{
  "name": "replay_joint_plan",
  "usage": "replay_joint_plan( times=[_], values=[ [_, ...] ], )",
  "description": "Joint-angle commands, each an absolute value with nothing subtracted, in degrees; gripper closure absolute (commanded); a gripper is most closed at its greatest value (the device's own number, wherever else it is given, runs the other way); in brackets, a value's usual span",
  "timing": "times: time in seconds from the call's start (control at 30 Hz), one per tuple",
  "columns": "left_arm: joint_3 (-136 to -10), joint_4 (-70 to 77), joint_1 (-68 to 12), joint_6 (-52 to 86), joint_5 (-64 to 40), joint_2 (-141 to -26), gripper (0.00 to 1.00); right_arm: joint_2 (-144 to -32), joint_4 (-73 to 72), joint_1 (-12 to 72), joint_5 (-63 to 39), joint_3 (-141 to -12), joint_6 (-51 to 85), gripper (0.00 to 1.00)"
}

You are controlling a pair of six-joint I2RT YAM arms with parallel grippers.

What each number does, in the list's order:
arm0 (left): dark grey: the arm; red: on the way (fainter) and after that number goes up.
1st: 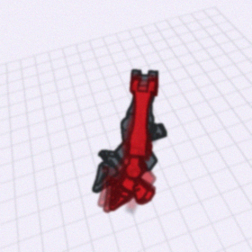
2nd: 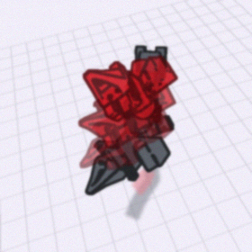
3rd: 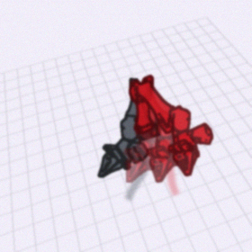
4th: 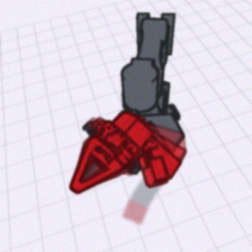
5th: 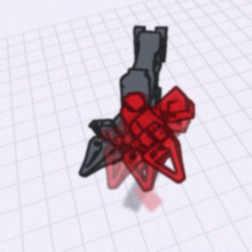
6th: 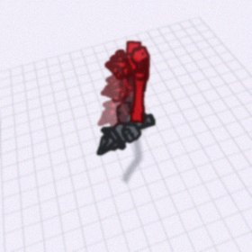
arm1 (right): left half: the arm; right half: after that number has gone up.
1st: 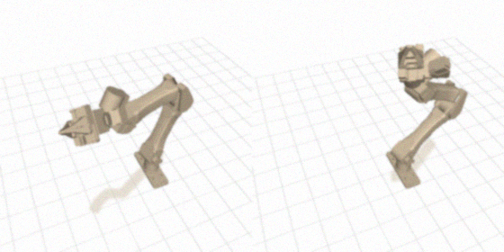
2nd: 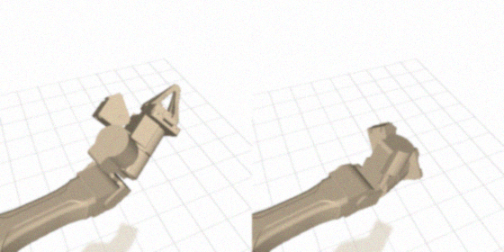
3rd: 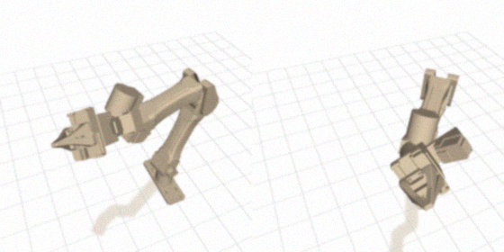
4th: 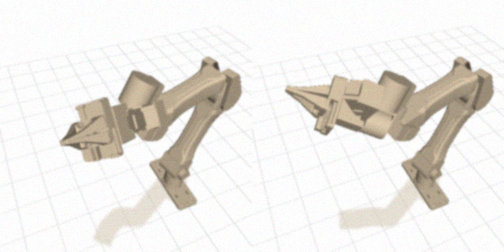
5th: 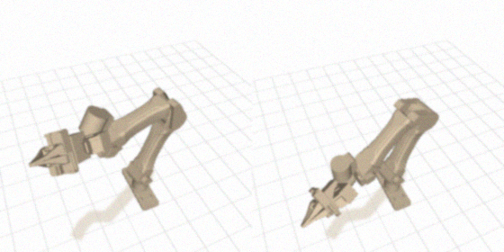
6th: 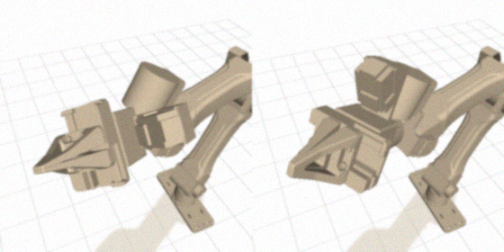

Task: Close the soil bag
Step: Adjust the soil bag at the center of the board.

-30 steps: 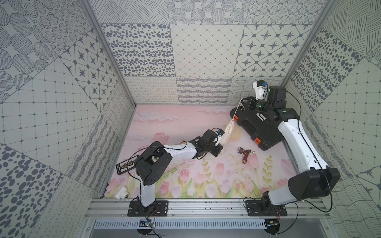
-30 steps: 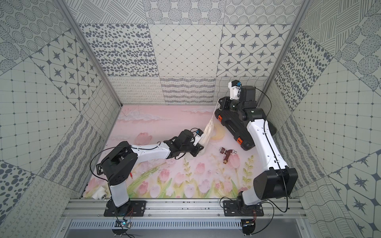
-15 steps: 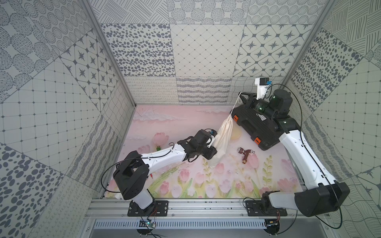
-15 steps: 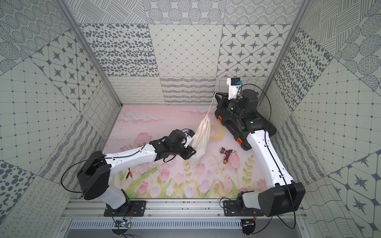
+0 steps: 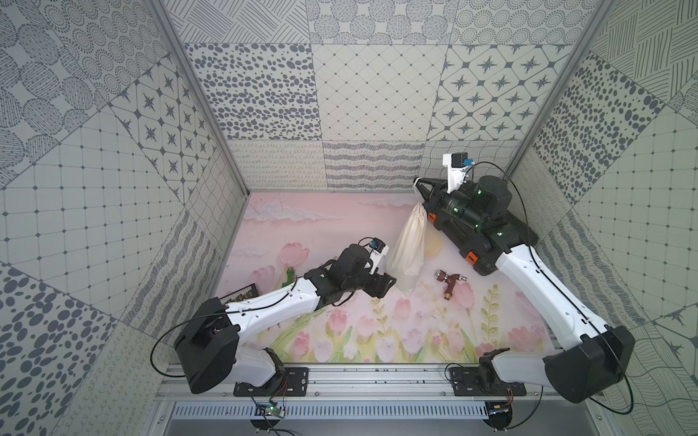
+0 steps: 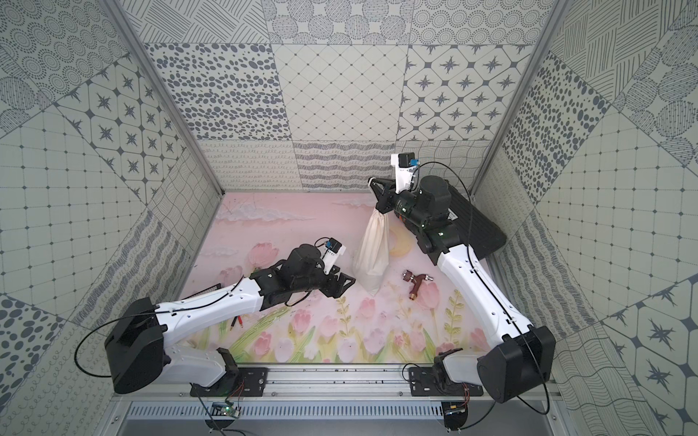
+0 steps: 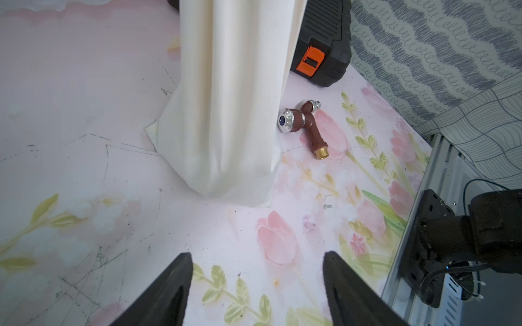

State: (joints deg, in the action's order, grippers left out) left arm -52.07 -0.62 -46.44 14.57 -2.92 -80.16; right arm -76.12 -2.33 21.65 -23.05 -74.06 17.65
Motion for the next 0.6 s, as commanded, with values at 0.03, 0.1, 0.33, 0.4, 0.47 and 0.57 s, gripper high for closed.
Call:
replay_joint_plan(
  times=[0.03, 0.1, 0.33, 0.4, 0.47, 0.57],
  values=[
    [-52.4, 15.5, -46.5, 16.4, 2.6, -82.3, 0.20, -76.8, -8.1, 24.1, -21.1, -73.8, 17.5, 1.00],
    [-53.8, 18.5, -46.5, 16.3, 3.7, -84.5, 0.19, -76.9, -7.8, 24.7, -20.6, -74.0, 17.3, 1.00],
    [-61.5, 26.2, -46.6, 16.8, 3.6, -96.5, 0.16, -75.1, -6.0, 24.9, -18.8, -74.3, 15.5, 1.00],
    [-62.6, 27.0, -46.6, 16.9, 3.8, -99.4, 0.17, -74.2, -5.2, 24.9, -18.2, -74.1, 14.6, 1.00],
    [-63.7, 27.0, -46.6, 17.0, 3.5, -101.9, 0.22, -73.8, -4.6, 25.0, -17.7, -74.0, 14.1, 1.00],
    [-63.6, 27.7, -46.2, 16.5, 4.1, -102.6, 0.51, -73.4, -3.7, 24.8, -17.2, -73.8, 13.2, 1.00]
  ],
)
